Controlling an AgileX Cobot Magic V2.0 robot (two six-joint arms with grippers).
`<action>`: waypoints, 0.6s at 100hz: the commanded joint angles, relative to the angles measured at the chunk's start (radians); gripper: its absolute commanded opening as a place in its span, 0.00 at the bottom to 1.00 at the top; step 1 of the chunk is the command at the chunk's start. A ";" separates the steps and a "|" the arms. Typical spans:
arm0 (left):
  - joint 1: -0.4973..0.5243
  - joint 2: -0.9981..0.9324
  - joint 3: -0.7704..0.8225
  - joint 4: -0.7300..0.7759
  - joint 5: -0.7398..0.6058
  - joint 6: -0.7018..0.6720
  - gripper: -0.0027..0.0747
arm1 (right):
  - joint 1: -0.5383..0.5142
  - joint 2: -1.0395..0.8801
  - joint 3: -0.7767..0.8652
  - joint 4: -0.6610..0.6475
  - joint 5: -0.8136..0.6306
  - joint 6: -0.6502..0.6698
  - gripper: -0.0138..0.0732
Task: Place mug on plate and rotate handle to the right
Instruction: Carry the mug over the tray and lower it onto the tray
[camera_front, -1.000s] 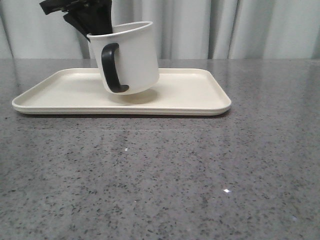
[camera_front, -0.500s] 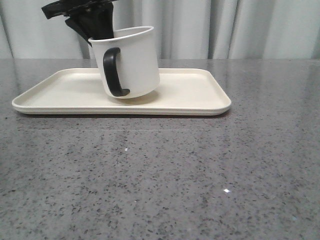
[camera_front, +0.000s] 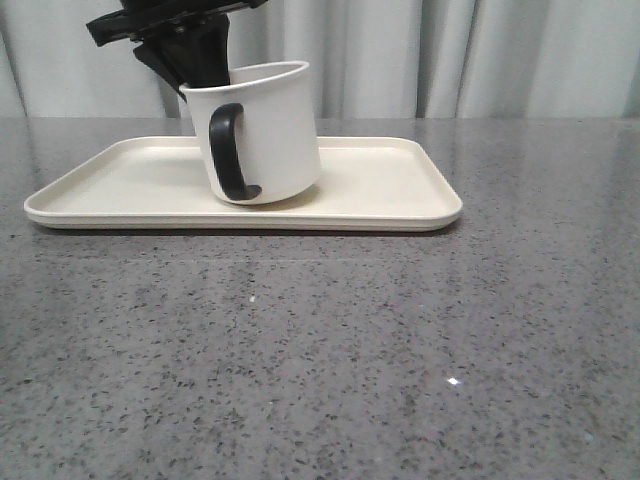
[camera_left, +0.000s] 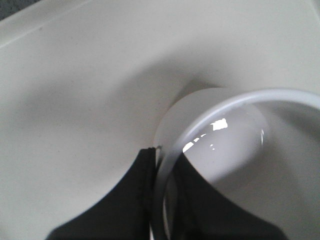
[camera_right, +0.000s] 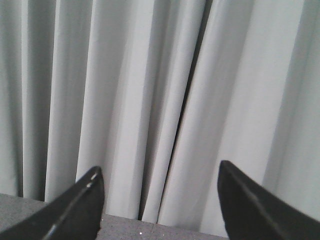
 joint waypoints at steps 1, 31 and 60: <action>-0.009 -0.047 -0.033 -0.029 0.012 -0.007 0.01 | 0.000 0.009 -0.034 -0.001 -0.058 -0.013 0.72; -0.009 -0.043 -0.033 -0.043 0.012 -0.007 0.01 | 0.000 0.009 -0.034 -0.001 -0.058 -0.013 0.72; -0.009 -0.040 -0.033 -0.038 0.012 -0.007 0.01 | 0.000 0.009 -0.034 -0.001 -0.059 -0.013 0.72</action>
